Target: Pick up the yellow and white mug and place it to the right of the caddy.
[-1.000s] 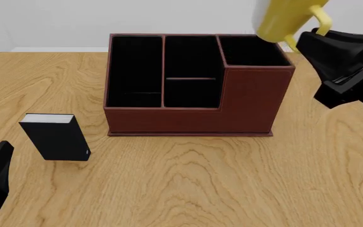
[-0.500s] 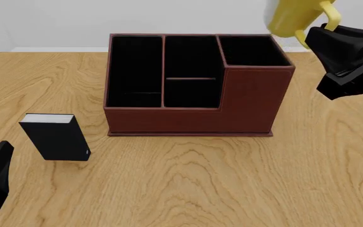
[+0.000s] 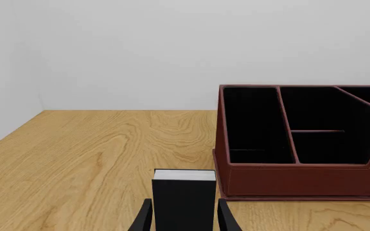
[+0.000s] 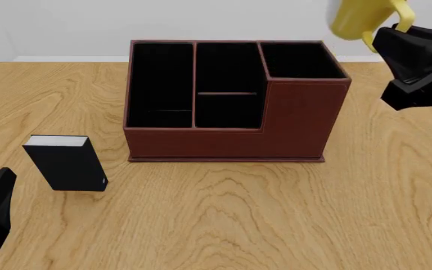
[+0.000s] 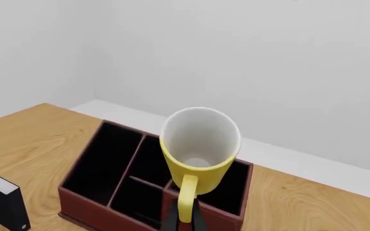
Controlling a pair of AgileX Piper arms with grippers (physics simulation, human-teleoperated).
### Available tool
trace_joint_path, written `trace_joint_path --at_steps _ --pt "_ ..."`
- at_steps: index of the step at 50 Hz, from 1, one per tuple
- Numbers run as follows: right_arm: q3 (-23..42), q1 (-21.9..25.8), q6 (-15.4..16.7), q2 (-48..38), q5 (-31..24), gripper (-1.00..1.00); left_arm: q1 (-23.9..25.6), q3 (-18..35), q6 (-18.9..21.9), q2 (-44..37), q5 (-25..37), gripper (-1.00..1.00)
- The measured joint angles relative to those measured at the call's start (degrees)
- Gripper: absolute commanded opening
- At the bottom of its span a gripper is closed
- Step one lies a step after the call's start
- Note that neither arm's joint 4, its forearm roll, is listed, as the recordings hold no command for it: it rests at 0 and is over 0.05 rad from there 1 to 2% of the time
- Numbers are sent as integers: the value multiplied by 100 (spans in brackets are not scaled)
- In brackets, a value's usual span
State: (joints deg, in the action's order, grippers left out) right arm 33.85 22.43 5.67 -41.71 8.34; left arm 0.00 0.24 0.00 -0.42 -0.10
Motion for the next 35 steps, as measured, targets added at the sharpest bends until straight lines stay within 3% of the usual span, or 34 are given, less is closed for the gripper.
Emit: trace_joint_path --at_steps 35 --pt "-91 -518 91 -46 165 -100 0 0 0 0 0 100"
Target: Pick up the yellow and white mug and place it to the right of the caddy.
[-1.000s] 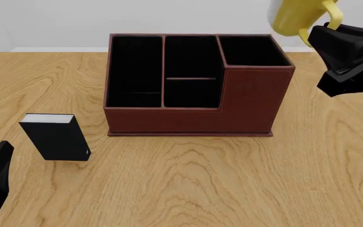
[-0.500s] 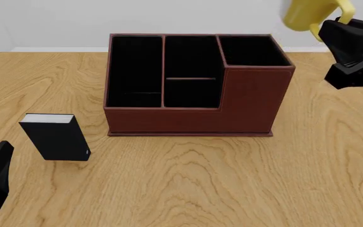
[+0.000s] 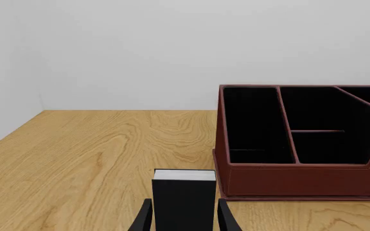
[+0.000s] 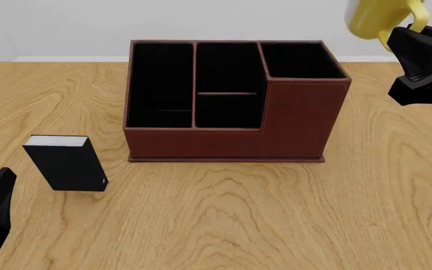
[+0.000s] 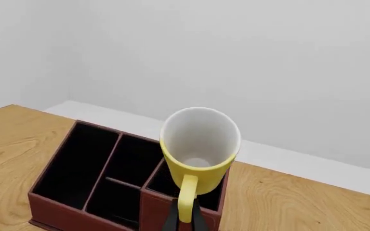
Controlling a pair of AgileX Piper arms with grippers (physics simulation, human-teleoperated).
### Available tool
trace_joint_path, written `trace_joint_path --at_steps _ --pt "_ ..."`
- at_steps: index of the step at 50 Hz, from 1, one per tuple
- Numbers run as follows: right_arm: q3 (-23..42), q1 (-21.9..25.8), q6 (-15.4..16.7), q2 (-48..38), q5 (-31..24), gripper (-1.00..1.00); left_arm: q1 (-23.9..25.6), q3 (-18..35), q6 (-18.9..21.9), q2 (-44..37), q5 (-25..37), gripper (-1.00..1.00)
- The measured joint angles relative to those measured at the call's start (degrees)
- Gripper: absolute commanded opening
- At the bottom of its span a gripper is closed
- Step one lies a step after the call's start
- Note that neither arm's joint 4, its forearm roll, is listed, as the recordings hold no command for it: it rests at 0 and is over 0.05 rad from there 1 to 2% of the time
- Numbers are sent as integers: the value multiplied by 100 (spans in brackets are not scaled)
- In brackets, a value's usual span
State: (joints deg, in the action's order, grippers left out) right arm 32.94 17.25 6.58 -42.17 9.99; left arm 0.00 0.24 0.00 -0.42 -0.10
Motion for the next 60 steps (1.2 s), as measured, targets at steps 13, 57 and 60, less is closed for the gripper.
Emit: trace_joint_path --at_steps 13,57,60 --pt "-74 -216 34 -84 154 -100 0 0 0 0 0 100" --pt "-243 -861 61 -451 592 -100 0 0 0 0 0 100" --pt "-254 -900 62 -477 622 -100 0 0 0 0 0 100"
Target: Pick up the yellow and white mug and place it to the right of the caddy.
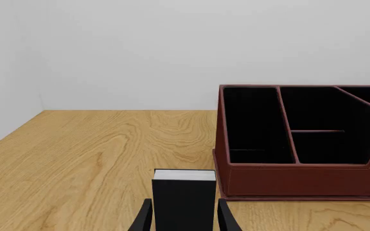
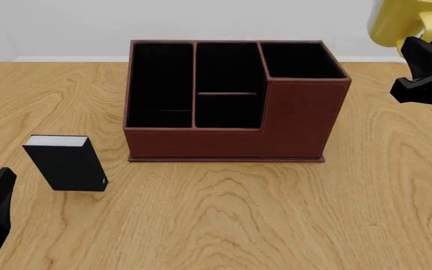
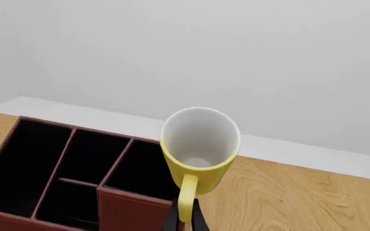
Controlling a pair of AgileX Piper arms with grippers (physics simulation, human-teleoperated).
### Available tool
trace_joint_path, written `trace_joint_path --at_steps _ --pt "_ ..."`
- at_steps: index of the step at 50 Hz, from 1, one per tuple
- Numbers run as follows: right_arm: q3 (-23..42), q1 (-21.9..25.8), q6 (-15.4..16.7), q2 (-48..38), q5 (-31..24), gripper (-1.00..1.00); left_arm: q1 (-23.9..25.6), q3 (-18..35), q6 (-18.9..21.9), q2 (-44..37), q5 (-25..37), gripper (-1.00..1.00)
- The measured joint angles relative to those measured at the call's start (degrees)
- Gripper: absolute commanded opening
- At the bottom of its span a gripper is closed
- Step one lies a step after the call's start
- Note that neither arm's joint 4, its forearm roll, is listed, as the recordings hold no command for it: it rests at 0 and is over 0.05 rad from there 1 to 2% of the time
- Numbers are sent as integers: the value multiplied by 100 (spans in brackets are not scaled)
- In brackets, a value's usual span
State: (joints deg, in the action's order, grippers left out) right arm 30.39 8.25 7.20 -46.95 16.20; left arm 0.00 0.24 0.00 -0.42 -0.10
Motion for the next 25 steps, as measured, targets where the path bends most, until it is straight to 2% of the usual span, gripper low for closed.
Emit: trace_joint_path --at_steps 25 --pt "-59 -294 -37 -295 237 -100 0 0 0 0 0 100"
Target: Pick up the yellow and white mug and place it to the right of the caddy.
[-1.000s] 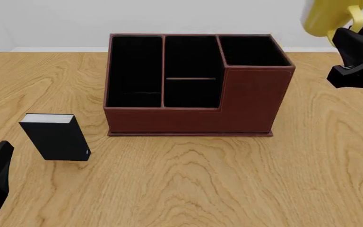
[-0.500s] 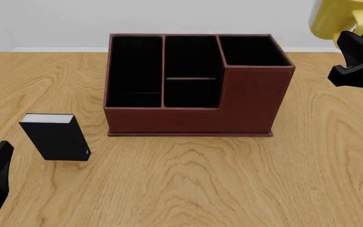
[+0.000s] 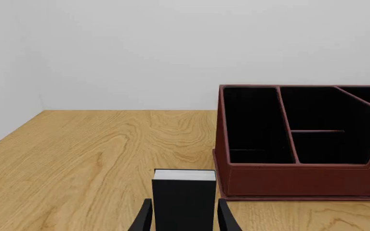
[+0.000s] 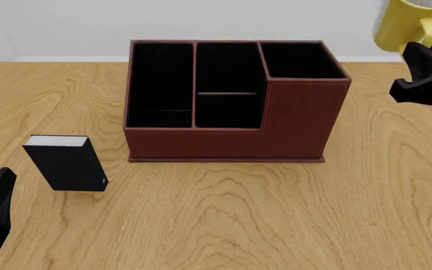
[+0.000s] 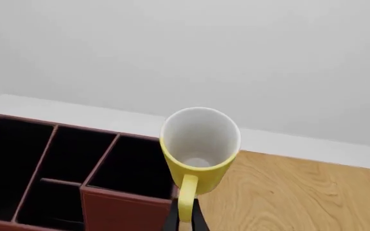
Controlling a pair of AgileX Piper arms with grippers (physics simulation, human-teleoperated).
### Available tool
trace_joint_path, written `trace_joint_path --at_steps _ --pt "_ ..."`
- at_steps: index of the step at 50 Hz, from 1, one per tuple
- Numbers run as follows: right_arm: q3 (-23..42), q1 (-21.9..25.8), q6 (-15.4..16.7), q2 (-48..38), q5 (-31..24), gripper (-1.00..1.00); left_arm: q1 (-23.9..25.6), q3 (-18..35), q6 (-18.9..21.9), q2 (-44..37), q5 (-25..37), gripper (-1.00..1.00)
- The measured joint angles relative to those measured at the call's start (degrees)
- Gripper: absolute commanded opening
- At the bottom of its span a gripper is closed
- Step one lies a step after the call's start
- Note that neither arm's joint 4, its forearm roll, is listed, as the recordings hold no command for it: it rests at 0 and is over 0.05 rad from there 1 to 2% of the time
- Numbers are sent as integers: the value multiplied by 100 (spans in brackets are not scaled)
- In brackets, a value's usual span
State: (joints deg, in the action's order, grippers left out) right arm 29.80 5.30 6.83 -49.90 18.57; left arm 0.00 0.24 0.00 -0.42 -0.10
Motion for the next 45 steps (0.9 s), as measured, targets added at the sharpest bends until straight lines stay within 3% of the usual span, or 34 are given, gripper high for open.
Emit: trace_joint_path --at_steps 45 --pt "-296 -463 15 -910 824 -100 0 0 0 0 0 100"
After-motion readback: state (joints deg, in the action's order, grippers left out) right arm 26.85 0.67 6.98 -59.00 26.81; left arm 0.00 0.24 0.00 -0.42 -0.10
